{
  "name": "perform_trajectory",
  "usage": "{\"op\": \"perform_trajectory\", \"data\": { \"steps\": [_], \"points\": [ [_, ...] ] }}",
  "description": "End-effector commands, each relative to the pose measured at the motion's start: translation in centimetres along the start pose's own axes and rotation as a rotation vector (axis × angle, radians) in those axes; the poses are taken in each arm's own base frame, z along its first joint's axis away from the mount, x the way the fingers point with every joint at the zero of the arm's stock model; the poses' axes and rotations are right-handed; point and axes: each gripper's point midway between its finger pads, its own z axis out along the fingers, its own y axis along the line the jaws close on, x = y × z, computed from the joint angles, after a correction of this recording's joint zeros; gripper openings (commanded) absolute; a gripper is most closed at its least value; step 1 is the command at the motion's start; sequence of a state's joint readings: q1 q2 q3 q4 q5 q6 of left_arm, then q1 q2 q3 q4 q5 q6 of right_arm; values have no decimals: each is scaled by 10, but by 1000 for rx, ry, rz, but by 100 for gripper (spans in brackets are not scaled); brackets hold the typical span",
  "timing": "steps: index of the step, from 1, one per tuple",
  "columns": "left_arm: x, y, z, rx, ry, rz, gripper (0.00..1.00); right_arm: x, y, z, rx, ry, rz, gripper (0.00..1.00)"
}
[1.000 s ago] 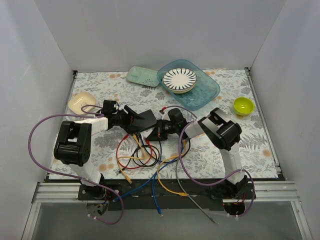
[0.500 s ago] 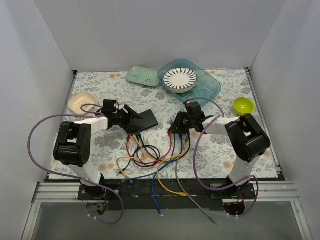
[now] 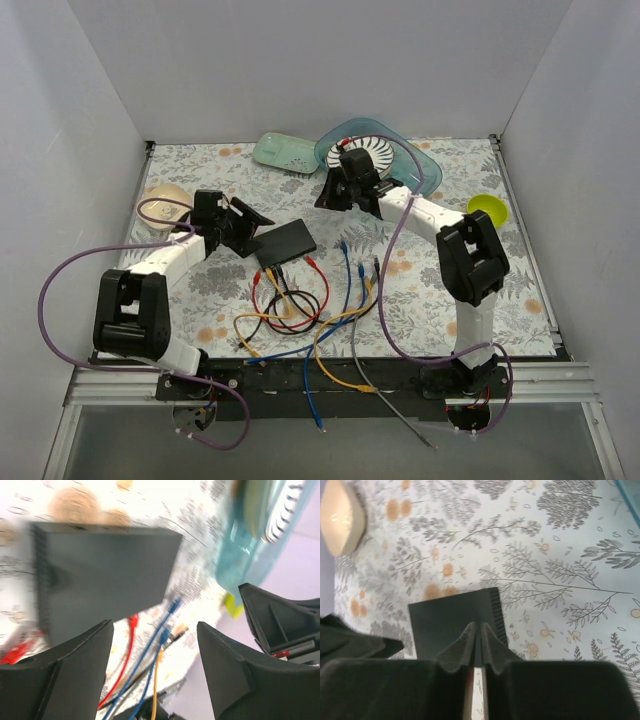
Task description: Pull the plug from the switch port
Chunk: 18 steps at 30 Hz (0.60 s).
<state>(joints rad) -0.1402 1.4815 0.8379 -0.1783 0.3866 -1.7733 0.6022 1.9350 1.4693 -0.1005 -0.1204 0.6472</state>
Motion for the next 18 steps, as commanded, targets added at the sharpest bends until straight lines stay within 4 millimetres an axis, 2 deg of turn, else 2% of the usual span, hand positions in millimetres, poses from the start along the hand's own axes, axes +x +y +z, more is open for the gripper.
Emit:
{"op": "perform_trajectory", "data": {
  "steps": [1, 2, 4, 5, 8, 13, 14, 15, 17, 18],
  "points": [
    [-19, 48, -2, -263, -93, -29, 66, 25, -51, 25, 189, 127, 6, 7],
    [-19, 52, -1, -286, -88, -17, 65, 37, -65, 32, 236, 166, 1, 2],
    [-16, 66, 1, -329, -75, -27, 65, 37, -70, 36, 258, 182, -9, 1],
    [-14, 78, -1, -359, -89, -40, 64, 44, -78, 38, 288, 204, -13, 1],
    [-17, 87, -8, -380, -138, -41, 64, 53, -86, 37, 301, 221, -30, 1],
    [-4, 111, -7, -439, -87, -35, 61, 71, -84, 35, 271, 252, -36, 1],
    [-1, 119, -2, -461, -62, -46, 58, 73, -77, 33, 242, 257, -37, 1],
    [6, 121, 2, -460, -25, -51, 55, 85, -80, 31, 243, 280, -36, 1],
    [12, 121, 12, -434, 30, -50, 48, 92, -69, 28, 201, 287, -43, 1],
    [20, 124, 20, -428, 87, -65, 43, 101, -71, 25, 201, 303, -42, 1]
  ]
}}
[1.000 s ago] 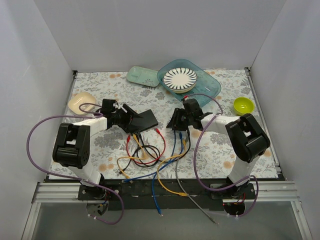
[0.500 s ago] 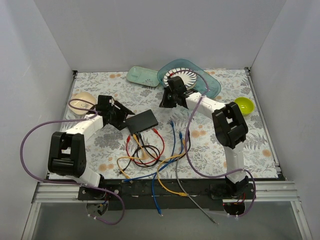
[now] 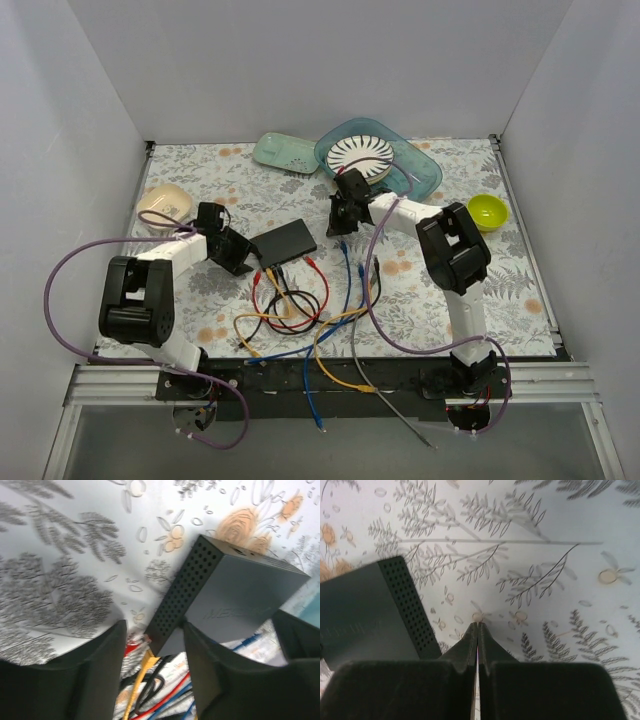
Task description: Pull the plug from the switch port
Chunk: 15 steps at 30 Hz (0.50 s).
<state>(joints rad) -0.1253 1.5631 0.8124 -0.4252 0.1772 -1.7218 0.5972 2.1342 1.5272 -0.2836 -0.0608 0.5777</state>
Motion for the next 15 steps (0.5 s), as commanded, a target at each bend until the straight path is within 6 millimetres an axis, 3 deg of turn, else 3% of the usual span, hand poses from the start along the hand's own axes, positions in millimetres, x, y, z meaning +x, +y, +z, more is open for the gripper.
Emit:
{"op": "perform_trajectory", "data": {
  "steps": [1, 3, 4, 7, 15],
  "points": [
    [20, 5, 25, -2, 148, 36, 42, 38, 11, -12, -44, 70, -49, 1],
    [26, 2, 36, 5, 196, 49, 37, 52, 10, -15, -47, 93, -54, 1],
    [25, -14, 36, 55, 215, 76, 36, 53, 13, -20, -57, 86, -60, 1],
    [24, -37, 42, 112, 249, 120, 29, 66, 10, -27, -54, 96, -64, 1],
    [17, -72, 56, 191, 293, 163, 33, 85, 14, -37, -67, 116, -107, 1]
  ]
}}
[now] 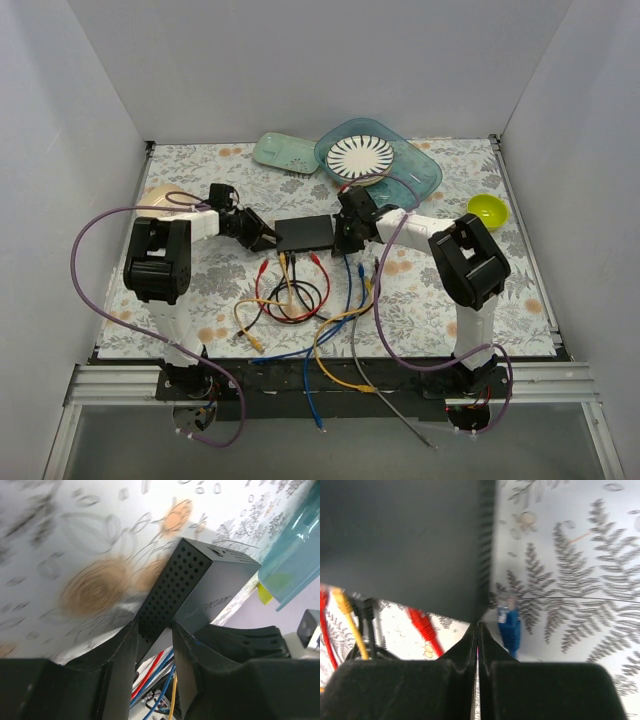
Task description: Pull the plug from the switch port
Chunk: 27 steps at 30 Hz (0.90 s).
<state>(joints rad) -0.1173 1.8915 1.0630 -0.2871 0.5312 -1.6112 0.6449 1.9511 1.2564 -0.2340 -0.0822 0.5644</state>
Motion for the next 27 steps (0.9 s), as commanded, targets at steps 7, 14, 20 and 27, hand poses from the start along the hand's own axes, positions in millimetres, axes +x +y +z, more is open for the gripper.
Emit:
{"op": "perform_trajectory", "data": {
  "steps": [7, 14, 20, 27],
  "points": [
    [-32, -26, -5, -36, -164, 92, 45, -21, 12, -46, 85, -133, -42, 1],
    [-39, -43, -50, -37, -314, 82, 47, -118, 32, -49, 40, -324, -37, 1],
    [-5, -19, -64, -34, -260, 41, 43, -155, 36, 5, -52, -274, -19, 1],
    [34, -2, -65, -1, -137, 61, 41, -149, 27, 43, -59, -196, -9, 1]
  ]
}}
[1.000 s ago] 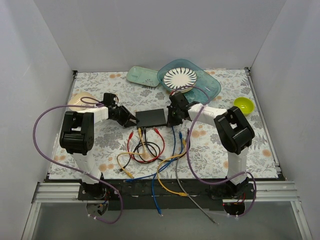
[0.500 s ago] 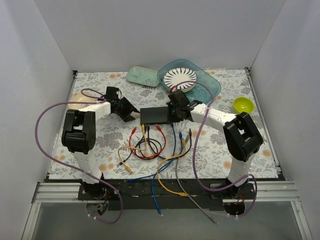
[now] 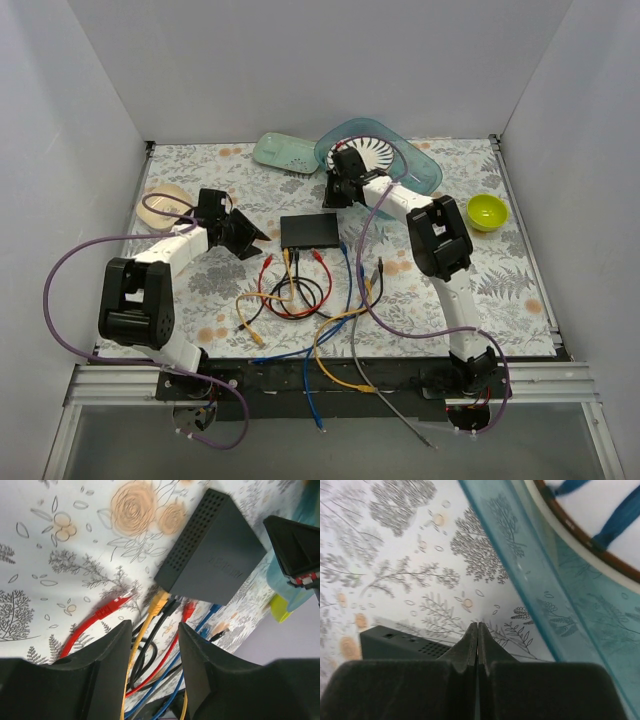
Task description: Pull the plug from the switch port
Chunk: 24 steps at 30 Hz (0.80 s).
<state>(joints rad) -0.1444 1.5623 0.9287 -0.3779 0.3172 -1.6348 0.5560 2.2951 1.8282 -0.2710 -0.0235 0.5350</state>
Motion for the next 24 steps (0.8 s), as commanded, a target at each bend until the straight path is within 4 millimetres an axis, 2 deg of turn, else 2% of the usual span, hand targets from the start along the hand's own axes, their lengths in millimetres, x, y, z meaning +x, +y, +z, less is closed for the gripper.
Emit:
{"op": "perform_trajectory", "data": {
  "steps": [1, 5, 8, 10, 11, 12, 13, 15, 16, 17, 20, 21, 22, 24],
  "points": [
    [25, 0, -8, 45, 97, 23, 41, 4, 15, 2, -56, 41, -9, 1],
    [33, 6, -3, 40, 134, 32, 41, 20, 13, -1, -58, 78, 0, 1],
    [32, 11, 4, 23, 137, 32, 41, 43, 9, -13, -47, 112, 0, 1],
    [30, 13, 8, 14, 131, 31, 41, 70, 3, -28, -35, 147, 3, 1],
    [30, 12, 8, 14, 129, 31, 41, 76, 7, -32, -46, 140, 8, 1],
    [28, 13, 10, 12, 128, 32, 42, 74, 12, -44, -60, 123, 11, 1],
    [27, 12, 11, 11, 122, 38, 42, 100, -1, -47, -32, 167, 22, 1],
    [26, 12, 12, 7, 120, 42, 42, 105, 2, -57, -49, 155, 39, 1],
    [22, 12, 11, 2, 102, 49, 42, 112, -3, -60, -38, 165, 46, 1],
    [18, 9, 9, 5, 83, 55, 43, 108, -8, -63, -11, 147, 45, 1],
    [5, -7, -3, 45, 10, 94, 45, 82, -3, -81, -4, 49, 12, 3],
    [1, -14, -7, 70, -9, 110, 46, 62, 11, -95, -51, -22, 1, 4],
    [-1, -19, -10, 85, -22, 124, 47, 53, 16, -101, -74, -57, -8, 6],
    [-3, -33, -17, 144, -36, 157, 48, 44, 46, -116, -213, -82, -30, 7]
  ]
}}
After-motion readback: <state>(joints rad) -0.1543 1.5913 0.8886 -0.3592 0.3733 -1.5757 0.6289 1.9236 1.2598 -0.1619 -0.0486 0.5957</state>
